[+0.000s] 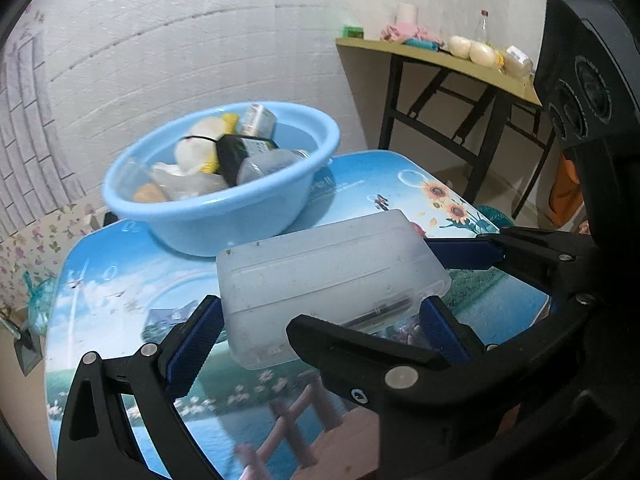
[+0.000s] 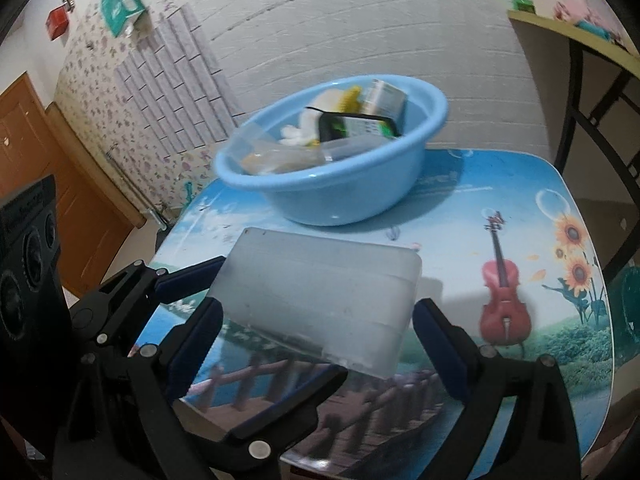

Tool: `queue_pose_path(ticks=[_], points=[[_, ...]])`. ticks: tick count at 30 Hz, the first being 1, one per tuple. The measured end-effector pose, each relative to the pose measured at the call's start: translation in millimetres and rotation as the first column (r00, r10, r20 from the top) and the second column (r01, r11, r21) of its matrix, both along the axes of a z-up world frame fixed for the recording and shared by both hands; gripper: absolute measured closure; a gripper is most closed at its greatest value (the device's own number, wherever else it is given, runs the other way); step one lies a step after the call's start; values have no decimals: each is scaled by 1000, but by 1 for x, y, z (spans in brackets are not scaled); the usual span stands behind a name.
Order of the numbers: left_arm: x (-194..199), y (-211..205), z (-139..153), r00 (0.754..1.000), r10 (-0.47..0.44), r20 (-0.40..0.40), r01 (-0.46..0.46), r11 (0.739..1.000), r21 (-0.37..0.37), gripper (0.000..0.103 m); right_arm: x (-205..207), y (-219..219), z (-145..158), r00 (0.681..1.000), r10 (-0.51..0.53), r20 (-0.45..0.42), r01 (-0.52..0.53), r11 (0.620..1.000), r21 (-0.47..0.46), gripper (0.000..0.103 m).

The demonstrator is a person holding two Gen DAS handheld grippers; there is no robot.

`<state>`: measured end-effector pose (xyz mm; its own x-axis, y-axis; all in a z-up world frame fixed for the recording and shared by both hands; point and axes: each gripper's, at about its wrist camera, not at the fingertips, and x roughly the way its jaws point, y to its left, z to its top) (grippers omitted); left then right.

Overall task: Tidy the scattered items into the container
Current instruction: 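Lift the clear box with both tools and carry it over the basin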

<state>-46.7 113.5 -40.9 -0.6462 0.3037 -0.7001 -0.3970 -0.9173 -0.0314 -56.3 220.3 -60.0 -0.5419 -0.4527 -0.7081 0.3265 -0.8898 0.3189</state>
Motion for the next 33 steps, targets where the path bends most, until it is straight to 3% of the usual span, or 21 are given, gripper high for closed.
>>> queue_pose_path(ticks=[15,27,33], points=[[19,-21,42,988,38,-150,-37,999,11,5,19,-26,46,993,46,-112,-45,999,14,5],[-10,-13,67,969,39,-242,-45,999,-21,5,-14,-24,69,984,40,-173,-43,999,-11,5],[-38,-10,63,972,47,-232,-54,998,-23,5,-44,-21,67,983,44,-180,-48,999,-18,5]])
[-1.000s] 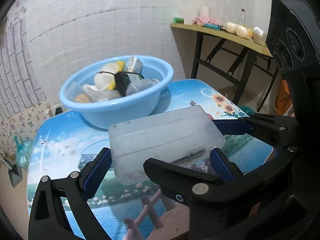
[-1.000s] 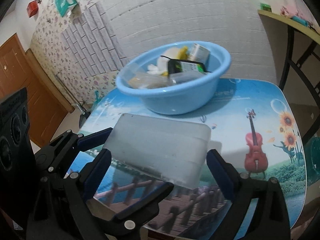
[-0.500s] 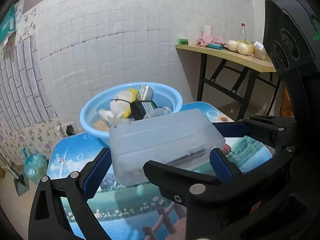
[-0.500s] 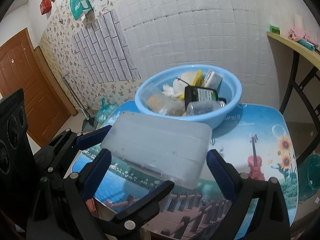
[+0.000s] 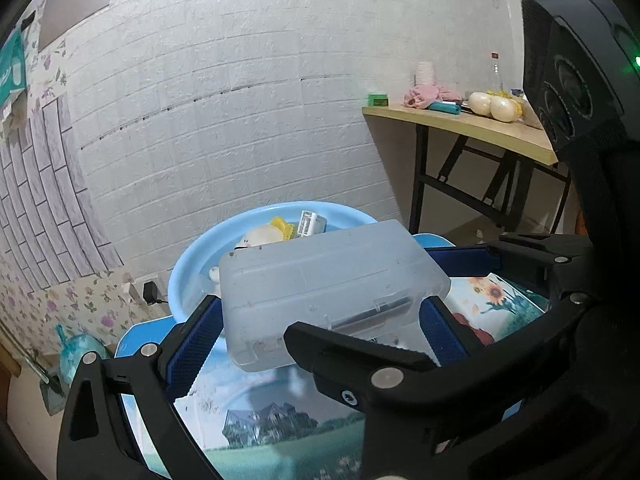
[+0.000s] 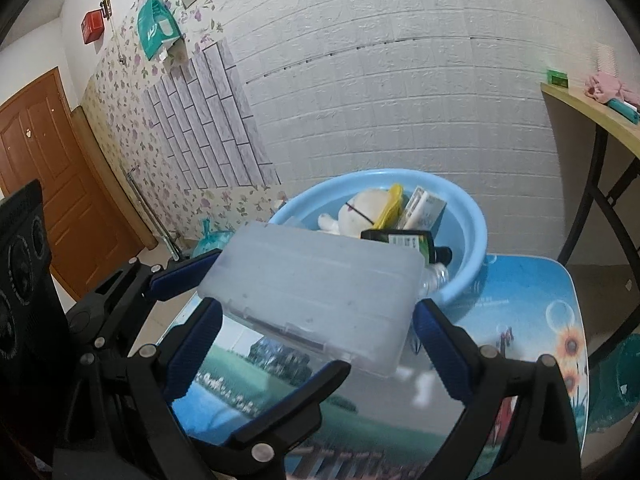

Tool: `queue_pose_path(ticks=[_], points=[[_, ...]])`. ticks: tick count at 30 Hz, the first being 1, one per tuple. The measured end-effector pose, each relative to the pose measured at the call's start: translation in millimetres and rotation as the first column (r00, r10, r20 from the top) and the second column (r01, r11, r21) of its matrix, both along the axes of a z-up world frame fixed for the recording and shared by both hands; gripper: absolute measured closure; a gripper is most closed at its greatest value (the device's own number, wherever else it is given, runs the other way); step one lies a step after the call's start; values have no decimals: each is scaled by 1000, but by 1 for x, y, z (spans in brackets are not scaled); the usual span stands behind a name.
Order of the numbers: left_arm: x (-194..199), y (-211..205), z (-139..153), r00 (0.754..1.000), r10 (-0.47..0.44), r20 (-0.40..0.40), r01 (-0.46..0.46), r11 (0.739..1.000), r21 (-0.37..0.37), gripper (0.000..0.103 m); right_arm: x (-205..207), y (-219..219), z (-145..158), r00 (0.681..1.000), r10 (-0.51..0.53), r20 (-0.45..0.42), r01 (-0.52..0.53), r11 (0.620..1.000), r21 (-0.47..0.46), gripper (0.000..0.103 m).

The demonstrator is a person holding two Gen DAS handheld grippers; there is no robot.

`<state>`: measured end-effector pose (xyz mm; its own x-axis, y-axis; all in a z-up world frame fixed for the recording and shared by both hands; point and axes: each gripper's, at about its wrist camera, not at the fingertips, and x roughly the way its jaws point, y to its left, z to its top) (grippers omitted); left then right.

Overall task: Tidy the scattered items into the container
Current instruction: 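Lift the clear box with both tools and carry it over the basin, then open both tools to drop the clear box into the basin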

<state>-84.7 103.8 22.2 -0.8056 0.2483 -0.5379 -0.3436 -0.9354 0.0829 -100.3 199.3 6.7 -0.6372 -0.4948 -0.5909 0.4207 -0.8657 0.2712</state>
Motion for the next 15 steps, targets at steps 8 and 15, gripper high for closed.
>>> queue_pose_path(ticks=[8,15], points=[[-40,-2,-8,1000,13,4,-13,1000,-6,5,-39,-1,-8,1000,12,1,-12,1000,-3,5],[-65,-4,-11,1000,7,-5,-7,1000,-16,5,-72,-1,-17,1000,4,14,-4,1000,-16,5]])
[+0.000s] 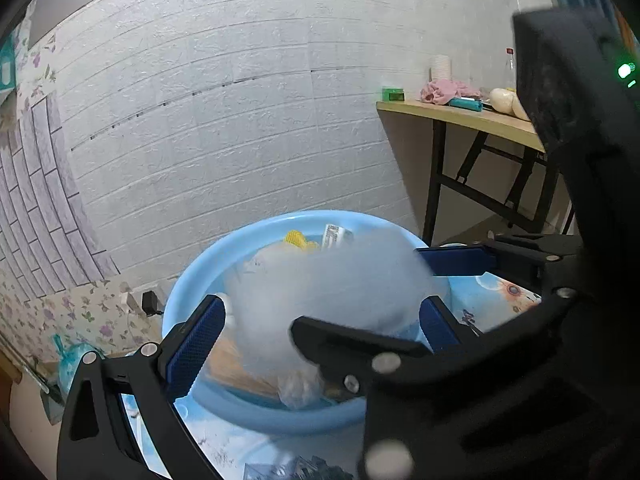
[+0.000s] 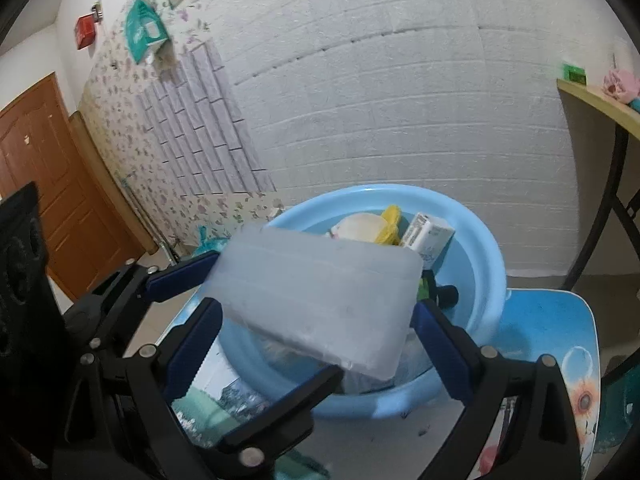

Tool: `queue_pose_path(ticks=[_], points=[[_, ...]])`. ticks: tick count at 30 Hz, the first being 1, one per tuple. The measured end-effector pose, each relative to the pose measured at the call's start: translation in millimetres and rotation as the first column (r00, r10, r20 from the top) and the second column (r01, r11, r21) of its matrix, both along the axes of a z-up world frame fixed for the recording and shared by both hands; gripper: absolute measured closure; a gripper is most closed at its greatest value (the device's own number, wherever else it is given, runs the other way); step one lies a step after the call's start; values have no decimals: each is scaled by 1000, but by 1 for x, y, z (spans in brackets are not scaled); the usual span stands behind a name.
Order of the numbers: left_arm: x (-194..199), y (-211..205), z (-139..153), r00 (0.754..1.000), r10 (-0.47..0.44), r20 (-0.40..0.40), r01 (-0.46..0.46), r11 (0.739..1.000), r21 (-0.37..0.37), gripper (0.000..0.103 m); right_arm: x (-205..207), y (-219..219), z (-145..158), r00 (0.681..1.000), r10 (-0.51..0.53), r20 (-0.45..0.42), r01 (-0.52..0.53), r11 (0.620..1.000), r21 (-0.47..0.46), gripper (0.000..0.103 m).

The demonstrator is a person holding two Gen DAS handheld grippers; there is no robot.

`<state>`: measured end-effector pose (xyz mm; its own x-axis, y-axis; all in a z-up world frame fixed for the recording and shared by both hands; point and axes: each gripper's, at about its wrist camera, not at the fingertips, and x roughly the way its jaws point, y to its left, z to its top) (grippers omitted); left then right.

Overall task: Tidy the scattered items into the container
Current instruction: 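Open both tools to drop the clear box into the basin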

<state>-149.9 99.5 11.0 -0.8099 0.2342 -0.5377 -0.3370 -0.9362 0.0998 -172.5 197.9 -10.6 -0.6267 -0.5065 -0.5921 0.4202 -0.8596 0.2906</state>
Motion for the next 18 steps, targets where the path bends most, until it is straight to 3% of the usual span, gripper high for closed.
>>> queue_pose_path(ticks=[7,13,18], points=[[-7,-9,-4,999,31,9,-30,999,-16,5,-13,2,-6,999,-49,3,49,998,29,5],[-10,-23,-6,991,76,107,-76,997,-5,5,-7,3,-5,997,-74,-5,74,995,65,5],[-3,-40,4,981,132,142,-138,990,33,5,5,9,5,996,-89,-4,89,995,53,5]])
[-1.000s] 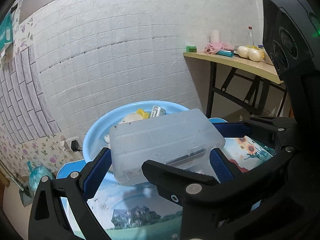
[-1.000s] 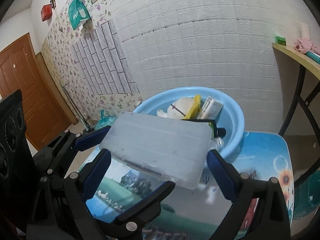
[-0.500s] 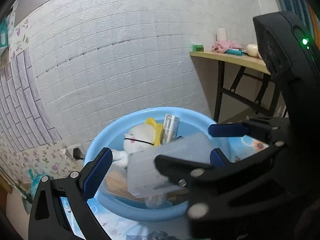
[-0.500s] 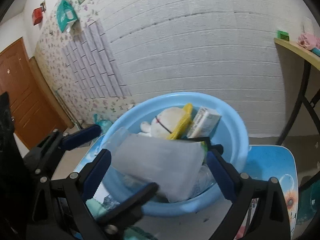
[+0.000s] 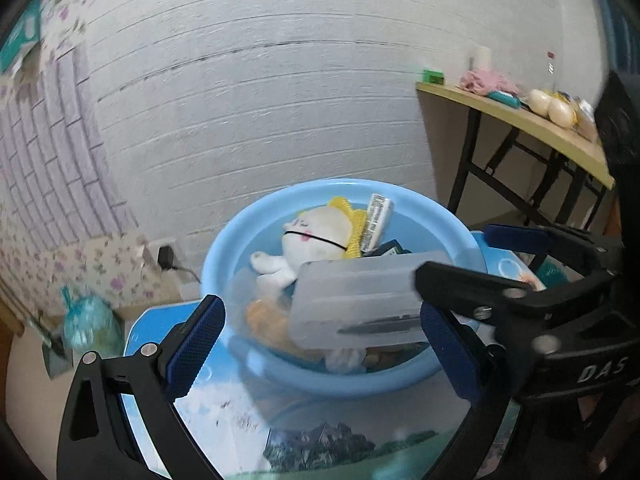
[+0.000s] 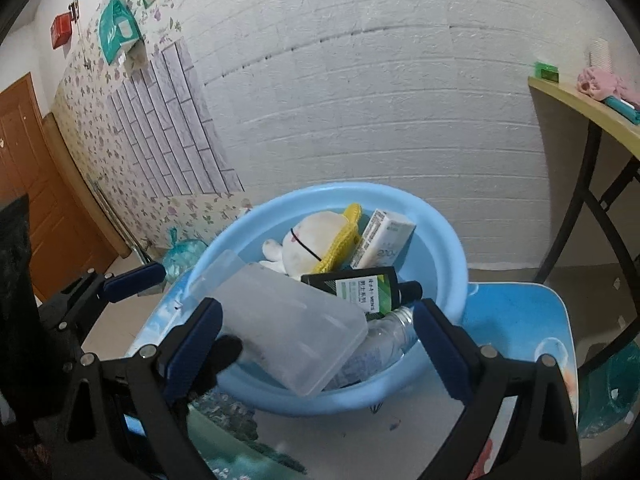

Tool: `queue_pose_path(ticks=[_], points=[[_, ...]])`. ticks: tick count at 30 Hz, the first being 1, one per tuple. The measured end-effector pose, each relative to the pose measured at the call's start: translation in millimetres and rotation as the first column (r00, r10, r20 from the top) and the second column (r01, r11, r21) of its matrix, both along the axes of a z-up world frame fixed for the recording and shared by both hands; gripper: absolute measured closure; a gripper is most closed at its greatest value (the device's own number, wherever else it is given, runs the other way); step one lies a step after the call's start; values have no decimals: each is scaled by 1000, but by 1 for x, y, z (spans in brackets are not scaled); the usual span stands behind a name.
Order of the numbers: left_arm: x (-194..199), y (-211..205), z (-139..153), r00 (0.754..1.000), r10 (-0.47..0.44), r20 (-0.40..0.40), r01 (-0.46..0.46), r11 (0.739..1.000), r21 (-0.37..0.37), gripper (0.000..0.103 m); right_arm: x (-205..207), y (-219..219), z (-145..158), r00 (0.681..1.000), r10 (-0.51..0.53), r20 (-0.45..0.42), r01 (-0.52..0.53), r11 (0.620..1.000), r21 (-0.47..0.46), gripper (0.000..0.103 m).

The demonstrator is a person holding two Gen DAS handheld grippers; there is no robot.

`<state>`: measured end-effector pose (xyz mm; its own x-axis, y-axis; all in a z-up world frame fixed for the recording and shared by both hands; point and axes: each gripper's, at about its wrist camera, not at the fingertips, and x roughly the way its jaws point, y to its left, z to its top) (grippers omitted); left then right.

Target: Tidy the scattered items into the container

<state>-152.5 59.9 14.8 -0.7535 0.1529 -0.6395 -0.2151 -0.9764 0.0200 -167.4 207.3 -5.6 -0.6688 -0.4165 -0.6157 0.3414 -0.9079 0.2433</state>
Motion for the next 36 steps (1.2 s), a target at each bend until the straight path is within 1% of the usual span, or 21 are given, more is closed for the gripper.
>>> queue_pose_path(ticks=[4,7,10,14,18,22,25,26,28,30,32,36], points=[[13,-9,12,999,41,-23,-41,999,6,5,15,2,13,999,-8,-35,8,1000,9,5],[26,-12,24,998,55,-38,-55,998,-4,4,27,3,22,999,-3,-46,3,1000,-1,5],[39,-17,34,997,57,-55,-57,998,4,4,42,6,35,997,-8,-76,8,1000,4,5],[52,-28,43,994,100,-48,-98,995,26,4,63,8,48,995,-14,-103,15,1000,15,4],[68,-39,53,991,134,-16,-133,988,73,4,86,7,55,993,-5,-114,10,999,38,4],[86,-42,58,989,147,-8,-146,986,77,4,106,7,59,993,4,-121,2,999,51,4],[96,-39,57,994,105,12,-105,992,70,4,116,7,59,994,-8,-111,14,998,53,4],[99,-37,57,995,102,16,-102,993,58,4,117,7,58,995,-11,-101,16,999,49,4],[103,-35,58,994,110,10,-110,993,36,4,119,11,57,997,-23,-75,26,999,28,4],[107,-36,61,993,115,7,-115,993,39,4,120,12,56,998,-36,-60,37,999,21,4],[110,-37,65,993,117,1,-117,992,52,4,123,13,59,997,-41,-64,43,999,20,4],[117,-40,71,991,134,-28,-132,990,54,4,129,15,65,996,-49,-79,51,999,18,4]])
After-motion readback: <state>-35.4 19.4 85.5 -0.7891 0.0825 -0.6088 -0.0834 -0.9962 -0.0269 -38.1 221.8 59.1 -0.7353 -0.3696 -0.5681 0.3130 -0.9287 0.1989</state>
